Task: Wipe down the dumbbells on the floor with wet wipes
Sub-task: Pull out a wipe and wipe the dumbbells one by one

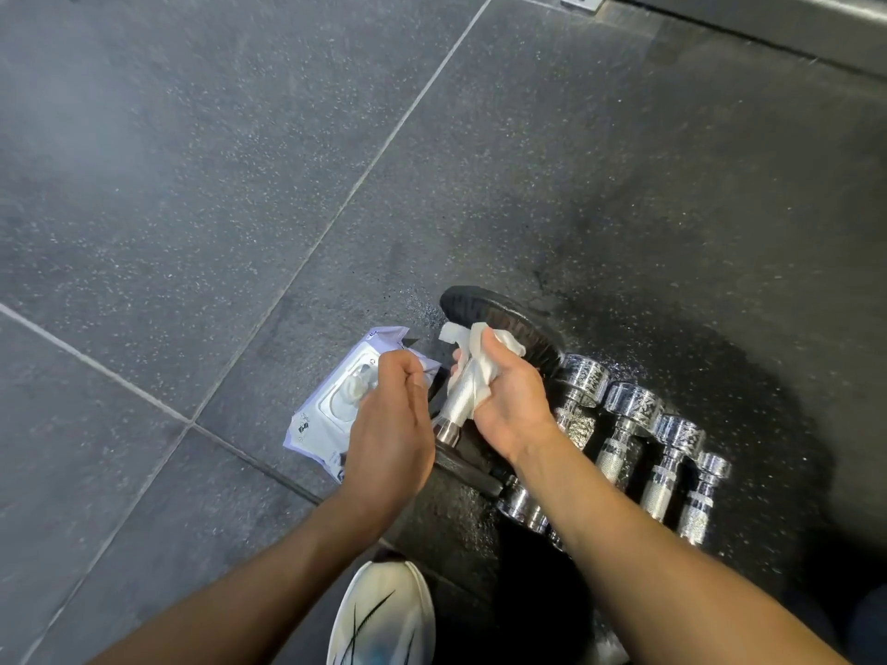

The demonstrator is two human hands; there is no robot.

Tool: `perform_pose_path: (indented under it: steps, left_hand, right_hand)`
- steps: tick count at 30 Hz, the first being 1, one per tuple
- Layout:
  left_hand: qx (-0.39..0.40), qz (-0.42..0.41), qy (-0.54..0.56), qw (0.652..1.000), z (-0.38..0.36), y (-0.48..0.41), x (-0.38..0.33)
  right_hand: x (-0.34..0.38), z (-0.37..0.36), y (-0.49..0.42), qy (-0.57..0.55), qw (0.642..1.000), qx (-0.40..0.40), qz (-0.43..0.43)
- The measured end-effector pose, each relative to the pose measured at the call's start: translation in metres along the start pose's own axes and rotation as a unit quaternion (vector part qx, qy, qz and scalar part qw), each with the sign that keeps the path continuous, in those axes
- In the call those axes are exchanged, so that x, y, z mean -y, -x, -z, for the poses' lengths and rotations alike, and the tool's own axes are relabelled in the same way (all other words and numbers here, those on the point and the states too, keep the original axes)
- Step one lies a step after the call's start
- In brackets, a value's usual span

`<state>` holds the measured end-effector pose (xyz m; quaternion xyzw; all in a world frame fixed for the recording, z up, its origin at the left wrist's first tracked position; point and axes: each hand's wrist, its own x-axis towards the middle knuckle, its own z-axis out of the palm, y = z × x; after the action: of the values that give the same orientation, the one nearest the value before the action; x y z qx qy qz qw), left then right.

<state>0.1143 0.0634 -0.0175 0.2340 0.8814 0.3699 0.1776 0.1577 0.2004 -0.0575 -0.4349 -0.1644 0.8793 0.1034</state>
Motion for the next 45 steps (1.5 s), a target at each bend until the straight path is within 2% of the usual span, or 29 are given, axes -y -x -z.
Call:
perform_pose_path:
  steps: [2, 4, 7, 10, 11, 12, 15, 16, 18, 20, 22, 27, 30, 31, 33, 34, 35, 36, 38, 42, 45]
  left_hand:
    - [0.003, -0.007, -0.002, 1.0, -0.001, 0.001, -0.001]
    - [0.003, -0.014, -0.008, 1.0, -0.001, 0.002, -0.003]
    - [-0.002, -0.008, -0.007, 1.0, -0.001, 0.003, -0.002]
    - [0.001, -0.002, 0.0, 1.0, -0.001, 0.004, -0.003]
    - [0.003, -0.003, -0.001, 1.0, -0.001, 0.004, -0.004]
    - [0.005, -0.006, -0.005, 1.0, -0.001, 0.004, -0.003]
    - [0.01, -0.003, -0.011, 1.0, -0.002, 0.003, -0.002]
    - [0.009, -0.003, -0.01, 1.0, -0.001, 0.003, -0.003]
    - [0.01, -0.005, -0.012, 1.0, -0.001, 0.004, -0.005]
    - [0.01, -0.003, -0.014, 1.0, -0.001, 0.004, -0.005]
    - [0.012, 0.002, -0.016, 1.0, -0.002, 0.004, -0.006]
    - [0.011, -0.001, -0.018, 1.0, -0.002, 0.003, -0.004]
    - [0.007, -0.002, -0.019, 1.0, -0.002, 0.003, -0.003]
    - [0.007, -0.003, -0.019, 1.0, -0.002, 0.003, -0.003]
    - [0.007, -0.002, -0.023, 1.0, -0.003, 0.003, -0.004]
    - [0.008, -0.004, -0.026, 1.0, -0.003, 0.003, -0.005]
    - [0.009, -0.007, -0.028, 1.0, -0.004, 0.004, -0.005]
    - [0.011, -0.007, -0.027, 1.0, -0.004, 0.004, -0.005]
    - [0.013, -0.006, -0.025, 1.0, -0.003, 0.005, -0.004]
    - [0.013, -0.002, -0.018, 1.0, -0.003, 0.004, -0.004]
    - [0.012, -0.002, -0.021, 1.0, -0.002, 0.003, -0.005]
  right_hand:
    - [0.0, -0.001, -0.005, 0.032, 0.999, -0.014, 0.005]
    - [-0.006, -0.01, -0.01, 0.133, 0.987, -0.085, 0.036]
    - [-0.029, -0.017, -0.007, 0.359, 0.921, -0.152, 0.022]
    - [-0.038, -0.009, 0.001, 0.473, 0.871, -0.124, -0.038]
    - [-0.034, -0.007, 0.003, 0.472, 0.874, -0.102, -0.06]
    - [-0.028, -0.006, 0.002, 0.437, 0.893, -0.084, -0.068]
    - [-0.004, -0.005, -0.003, 0.168, 0.983, -0.062, -0.034]
    - [0.004, -0.002, -0.006, 0.084, 0.995, -0.043, -0.03]
    - [0.012, 0.0, -0.006, -0.008, 0.999, 0.0, -0.04]
    - [0.011, 0.004, -0.007, -0.04, 0.998, 0.025, -0.035]
    - [0.007, 0.002, -0.008, -0.027, 0.998, 0.029, -0.041]
    - [-0.002, -0.002, -0.002, 0.134, 0.989, -0.005, -0.069]
    - [-0.02, 0.0, 0.012, 0.281, 0.955, -0.006, -0.094]
    - [-0.023, 0.001, 0.015, 0.363, 0.927, -0.012, -0.098]
    - [-0.022, 0.006, 0.017, 0.527, 0.844, -0.04, -0.089]
    - [-0.021, 0.01, 0.013, 0.569, 0.817, -0.052, -0.081]
    - [-0.021, 0.014, 0.01, 0.582, 0.809, -0.057, -0.063]
    - [-0.024, 0.016, 0.008, 0.571, 0.818, -0.054, -0.047]
    - [-0.027, 0.018, 0.006, 0.492, 0.868, -0.068, -0.011]
    - [-0.006, 0.018, -0.001, 0.216, 0.973, -0.073, 0.021]
    - [0.007, 0.02, -0.003, 0.038, 0.999, -0.007, 0.013]
